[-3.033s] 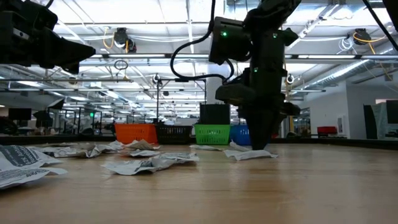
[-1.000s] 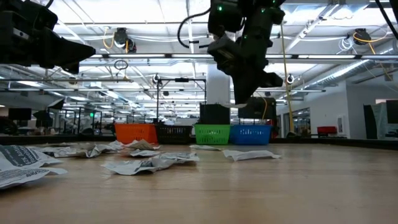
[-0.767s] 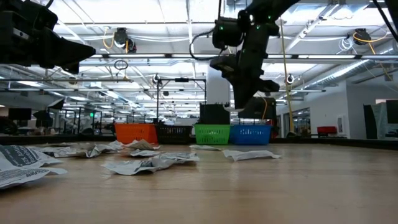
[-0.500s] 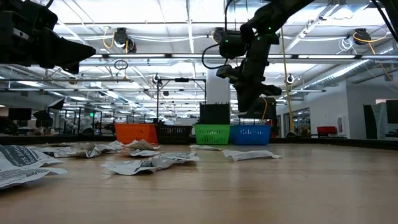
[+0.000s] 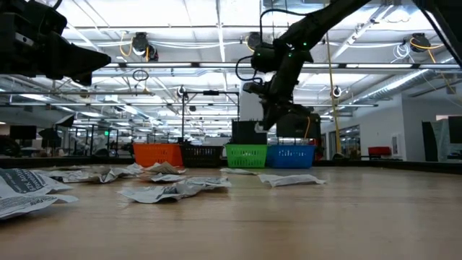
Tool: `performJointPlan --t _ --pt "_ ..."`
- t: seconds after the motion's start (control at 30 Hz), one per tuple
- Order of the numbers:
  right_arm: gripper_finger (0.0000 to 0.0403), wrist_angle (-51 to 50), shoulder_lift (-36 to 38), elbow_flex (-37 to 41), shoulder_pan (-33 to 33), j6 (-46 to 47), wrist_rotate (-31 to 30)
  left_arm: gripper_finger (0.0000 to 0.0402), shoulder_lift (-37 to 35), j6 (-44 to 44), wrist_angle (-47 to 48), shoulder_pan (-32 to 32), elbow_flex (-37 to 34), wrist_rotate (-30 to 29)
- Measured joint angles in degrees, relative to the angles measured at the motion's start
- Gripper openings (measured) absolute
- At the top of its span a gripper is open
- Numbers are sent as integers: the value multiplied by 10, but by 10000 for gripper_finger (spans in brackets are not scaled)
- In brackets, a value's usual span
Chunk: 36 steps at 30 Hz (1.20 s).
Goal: Pick & Place First Aid Supplies
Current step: Put the green bandage into the green bin
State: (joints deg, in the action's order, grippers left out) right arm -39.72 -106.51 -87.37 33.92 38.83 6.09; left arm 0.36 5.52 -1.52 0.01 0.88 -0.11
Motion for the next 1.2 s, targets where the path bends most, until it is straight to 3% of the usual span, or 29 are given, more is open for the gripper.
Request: performJointPlan --t 0.33,0.5,0.93,1.2 --pt "0 15 -106 -76 13 -37 2 37 0 0 0 0 0 0" --pt "4 0 -119 -79 13 -63 -1 37 0 0 0 0 0 0" --pt "140 11 -117 -80 14 -100 -15 37 0 0 0 0 0 0" --pt "152 -61 -76 -90 5 -176 48 37 0 0 0 0 0 0"
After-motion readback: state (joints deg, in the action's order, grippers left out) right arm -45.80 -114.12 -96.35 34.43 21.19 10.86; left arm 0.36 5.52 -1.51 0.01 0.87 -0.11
